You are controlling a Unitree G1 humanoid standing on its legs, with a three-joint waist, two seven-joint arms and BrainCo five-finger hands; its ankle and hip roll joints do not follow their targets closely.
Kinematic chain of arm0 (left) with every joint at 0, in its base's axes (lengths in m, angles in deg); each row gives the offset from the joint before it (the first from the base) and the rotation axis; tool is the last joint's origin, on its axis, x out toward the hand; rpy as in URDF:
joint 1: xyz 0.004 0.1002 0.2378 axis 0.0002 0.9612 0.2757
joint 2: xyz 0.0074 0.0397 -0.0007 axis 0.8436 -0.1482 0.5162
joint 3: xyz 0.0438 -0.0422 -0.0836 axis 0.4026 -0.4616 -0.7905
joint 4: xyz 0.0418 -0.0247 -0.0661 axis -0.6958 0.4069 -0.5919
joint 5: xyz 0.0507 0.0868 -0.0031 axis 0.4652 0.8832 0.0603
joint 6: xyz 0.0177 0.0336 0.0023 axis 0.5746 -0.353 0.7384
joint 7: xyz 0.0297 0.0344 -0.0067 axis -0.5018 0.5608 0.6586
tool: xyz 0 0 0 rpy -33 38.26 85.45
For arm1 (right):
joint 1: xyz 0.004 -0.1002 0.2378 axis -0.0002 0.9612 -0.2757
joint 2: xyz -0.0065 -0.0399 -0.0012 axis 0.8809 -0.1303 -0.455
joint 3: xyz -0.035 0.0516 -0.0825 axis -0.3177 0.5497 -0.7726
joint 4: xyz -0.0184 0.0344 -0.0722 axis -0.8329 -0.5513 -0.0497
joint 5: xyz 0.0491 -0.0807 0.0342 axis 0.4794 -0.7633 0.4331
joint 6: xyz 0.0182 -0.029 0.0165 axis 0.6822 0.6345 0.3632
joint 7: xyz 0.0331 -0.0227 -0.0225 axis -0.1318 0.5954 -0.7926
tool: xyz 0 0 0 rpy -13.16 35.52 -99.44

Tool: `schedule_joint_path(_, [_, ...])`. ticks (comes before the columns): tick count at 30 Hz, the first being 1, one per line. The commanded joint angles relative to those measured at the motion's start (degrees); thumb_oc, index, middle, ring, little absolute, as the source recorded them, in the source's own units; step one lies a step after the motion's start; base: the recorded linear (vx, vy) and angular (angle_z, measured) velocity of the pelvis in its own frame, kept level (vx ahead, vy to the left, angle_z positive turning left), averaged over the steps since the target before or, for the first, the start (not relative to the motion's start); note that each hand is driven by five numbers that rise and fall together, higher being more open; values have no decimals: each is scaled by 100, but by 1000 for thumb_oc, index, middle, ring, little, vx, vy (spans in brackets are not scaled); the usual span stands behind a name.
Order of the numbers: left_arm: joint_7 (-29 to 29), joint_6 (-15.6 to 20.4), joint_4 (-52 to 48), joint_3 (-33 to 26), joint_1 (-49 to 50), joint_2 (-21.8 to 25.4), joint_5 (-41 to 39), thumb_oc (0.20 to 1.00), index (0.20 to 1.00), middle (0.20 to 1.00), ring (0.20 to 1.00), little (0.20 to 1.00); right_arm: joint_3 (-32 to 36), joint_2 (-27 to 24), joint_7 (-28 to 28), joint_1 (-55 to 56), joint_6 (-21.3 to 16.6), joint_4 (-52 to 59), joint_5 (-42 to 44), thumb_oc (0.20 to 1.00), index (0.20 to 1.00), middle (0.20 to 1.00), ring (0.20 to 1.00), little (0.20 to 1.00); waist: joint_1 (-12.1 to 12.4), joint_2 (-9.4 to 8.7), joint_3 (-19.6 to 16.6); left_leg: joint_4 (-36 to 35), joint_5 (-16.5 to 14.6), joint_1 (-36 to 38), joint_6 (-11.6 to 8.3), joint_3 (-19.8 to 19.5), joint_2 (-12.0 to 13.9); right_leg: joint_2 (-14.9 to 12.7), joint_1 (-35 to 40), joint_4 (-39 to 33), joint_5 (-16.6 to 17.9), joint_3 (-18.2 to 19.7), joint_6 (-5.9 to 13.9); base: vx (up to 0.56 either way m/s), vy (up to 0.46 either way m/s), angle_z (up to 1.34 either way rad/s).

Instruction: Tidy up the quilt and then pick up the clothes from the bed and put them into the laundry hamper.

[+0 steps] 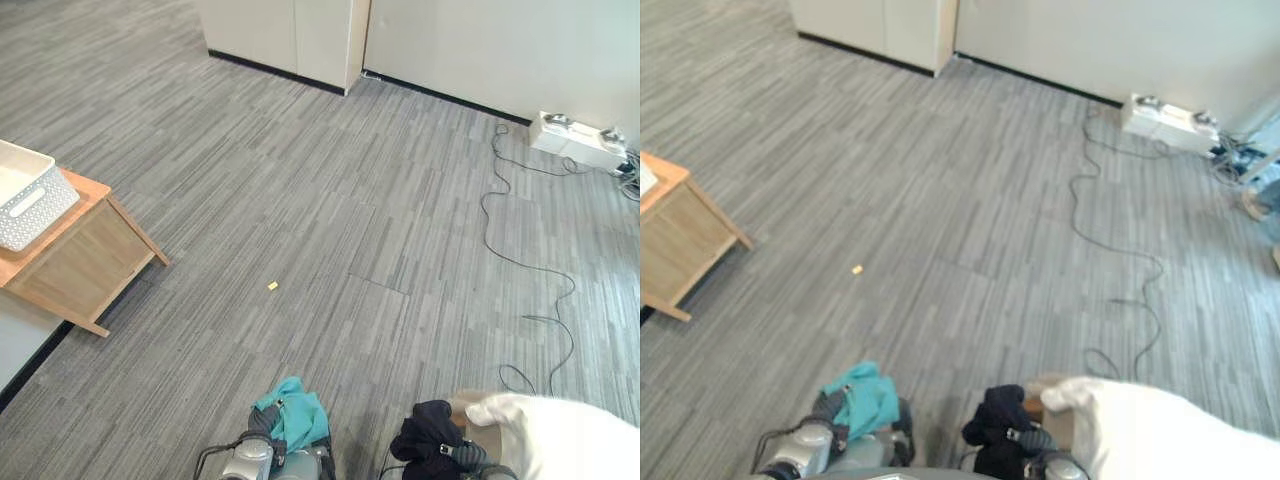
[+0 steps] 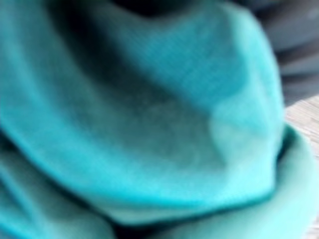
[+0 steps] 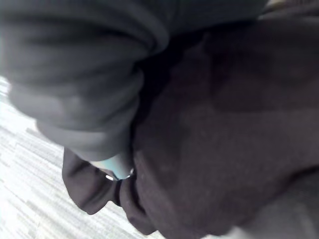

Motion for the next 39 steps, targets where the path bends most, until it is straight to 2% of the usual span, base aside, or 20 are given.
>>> schedule_joint_path(1, [104, 12, -184, 217, -298, 60, 10, 200, 200, 200, 200, 200, 378, -272, -109, -642, -183, 376, 1, 200, 200, 200, 200, 200, 67, 247, 389, -770, -198, 619, -155, -371, -134, 364, 296, -600, 1265, 541, 387, 861, 99, 151])
schedule_joint_path(3, [-20, 141, -171, 233, -288, 167, 68, 200, 200, 200, 200, 200, 433, -396, -120, -526, -251, 725, -5, 200, 200, 200, 200, 200, -323, 415, 508, -770, -304, 904, -229, -880, -147, 413, -407, -818, 940, 720, 251, 536, -65, 156])
schedule_joint_path(6, [116, 345, -205, 319, -206, 149, 108, 200, 200, 200, 200, 200, 460, -397, -94, -389, -307, 866, 46, 200, 200, 200, 200, 200, -472, 423, 558, -770, -444, 1082, -341, -1267, -97, 103, -536, -1926, 674, 805, 2, 513, -236, 184])
schedule_joint_path(7, [180, 450, -261, 364, -77, 218, 181, 200, 200, 200, 200, 200, 420, -393, -108, -212, -348, 904, 152, 200, 200, 200, 200, 200, -578, 367, 590, -770, -677, 1376, -459, -1829, -116, -142, -570, -3790, 862, 1456, -139, 661, -399, 175])
schedule_joint_path(8, [205, 503, -287, 366, -69, 259, 212, 200, 200, 200, 200, 200, 437, -385, -72, -166, -368, 958, 152, 200, 200, 200, 200, 200, -682, 368, 634, -770, -828, 1544, -525, -2048, -69, -190, -632, -4331, 1020, 1991, -99, 875, -536, 163])
schedule_joint_path(9, [229, 508, -261, 340, -84, 307, 241, 200, 200, 200, 200, 200, 439, -359, -40, -141, -366, 934, 113, 200, 200, 200, 200, 200, -763, 368, 653, -770, -986, 1696, -557, -2230, -4, -216, -771, -4625, 1192, 2499, -8, 606, -379, 190])
schedule_joint_path(11, [236, 509, -155, 346, -26, 327, 340, 200, 200, 200, 200, 200, 437, -320, -9, -174, -363, 838, 74, 200, 200, 200, 200, 200, -776, 379, 640, -703, -1122, 1859, -597, -2335, 98, -256, -933, -4624, 1271, 2604, 43, 533, -368, 161])
schedule_joint_path(12, [127, 486, -89, 220, 90, 338, 172, 200, 200, 200, 200, 200, 399, -309, 56, -63, -344, 817, -112, 200, 200, 200, 200, 200, -788, 202, 508, 25, -1284, 1940, -751, -2487, 109, -242, -711, -4472, 1203, 2523, 2, 585, -452, 89])
schedule_joint_path(14, [221, 451, 275, 186, -16, 98, 24, 200, 200, 200, 200, 200, 462, -300, 236, -422, -374, 547, -17, 200, 200, 200, 200, 200, -738, 157, 524, 1637, -575, 1435, -881, -2427, 301, -40, -368, -4278, 1140, 2446, -298, 587, -631, 82])
schedule_joint_path(16, [240, 384, 396, 131, -169, 193, 102, 200, 200, 200, 200, 200, 393, -295, 212, -632, -394, 455, 246, 200, 200, 200, 200, 200, -580, -114, 676, 3694, -72, 281, -769, -1842, 592, -75, 86, -4386, 1038, 2077, -597, 365, -682, 84])
schedule_joint_path(18, [108, 312, 603, -43, -206, 310, 130, 200, 200, 200, 200, 200, 266, -351, 56, -743, -359, 421, 344, 200, 200, 200, 200, 200, -390, -309, 702, 4236, -446, -251, -718, -1165, 588, -7, 626, -4635, 899, 1813, -720, 438, -517, 81])
schedule_joint_path(21, [-24, 334, 684, -227, 49, 398, 189, 200, 200, 200, 200, 200, 205, -326, -45, -734, -322, 418, 217, 200, 200, 200, 200, 200, -191, -349, 571, 3369, -464, -787, -799, -469, 343, 143, 1214, -4880, 671, 1621, -711, 571, -217, 23])
schedule_joint_path(23, [-25, 347, 650, -249, 101, 419, 195, 200, 200, 200, 200, 200, 199, -273, -61, -742, -345, 449, 235, 200, 200, 200, 200, 200, -168, -341, 491, 2549, -286, -823, -794, -81, 534, 238, 1462, -4970, 491, 1605, -715, 584, -60, 28])
schedule_joint_path(24, [17, 338, 644, -275, 164, 431, 191, 200, 200, 200, 200, 200, 191, -196, -69, -733, -354, 447, 234, 200, 200, 200, 200, 200, -165, -240, 362, 1299, -160, -761, -874, 415, 814, 390, 1861, -5098, 220, 1373, -663, 639, 31, 23])
schedule_joint_path(26, [47, 333, 688, -288, 220, 432, 227, 200, 200, 200, 200, 200, 114, -70, -56, -724, -362, 400, 212, 200, 200, 200, 200, 200, -68, -252, 268, 116, 281, -491, -853, 391, 710, 461, 2089, -5011, 141, 1147, -627, 708, 27, 44])
schedule_joint_path(30, [-34, 295, 795, -255, 258, 466, 300, 200, 200, 200, 200, 200, 174, 133, -54, -629, -410, 303, 247, 200, 200, 200, 200, 200, -86, -332, 132, -427, 241, -14, -615, 109, 372, 519, 1995, -4019, 182, 986, -403, 511, 61, 45])
schedule_joint_path(31, [-20, 298, 840, -199, 281, 533, 471, 200, 200, 200, 200, 200, 198, 243, -98, -556, -403, 313, 251, 200, 200, 200, 200, 200, -237, -413, 90, -573, 118, 362, -539, 105, 214, 445, 1599, -2805, 823, 988, 165, 570, 44, 39])
schedule_joint_path(32, [-18, 277, 863, -150, 284, 566, 607, 200, 200, 200, 200, 200, 193, 291, -151, -549, -398, 316, 269, 200, 200, 200, 200, 200, -296, -390, 100, -642, 62, 538, -527, 142, 240, 381, 1388, -2182, 1175, 931, 387, 702, 22, 37])
schedule_joint_path(35, [-3, 197, 910, 63, 207, 695, 957, 200, 200, 200, 200, 200, 109, 364, -258, -597, -352, 419, 147, 200, 200, 200, 200, 200, -496, -137, 184, -770, -106, 1062, -504, 69, 460, -12, 536, -1048, 1470, 566, 387, 476, 21, 30])
schedule_joint_path(39, [45, 244, 781, 400, 20, 746, 1193, 200, 200, 200, 200, 200, -182, 353, -322, -586, -385, 649, 19, 200, 200, 200, 200, 200, -766, -21, 256, -770, -285, 1405, -614, -210, 417, -61, 77, -2352, 1005, 603, 69, 473, -38, 53])
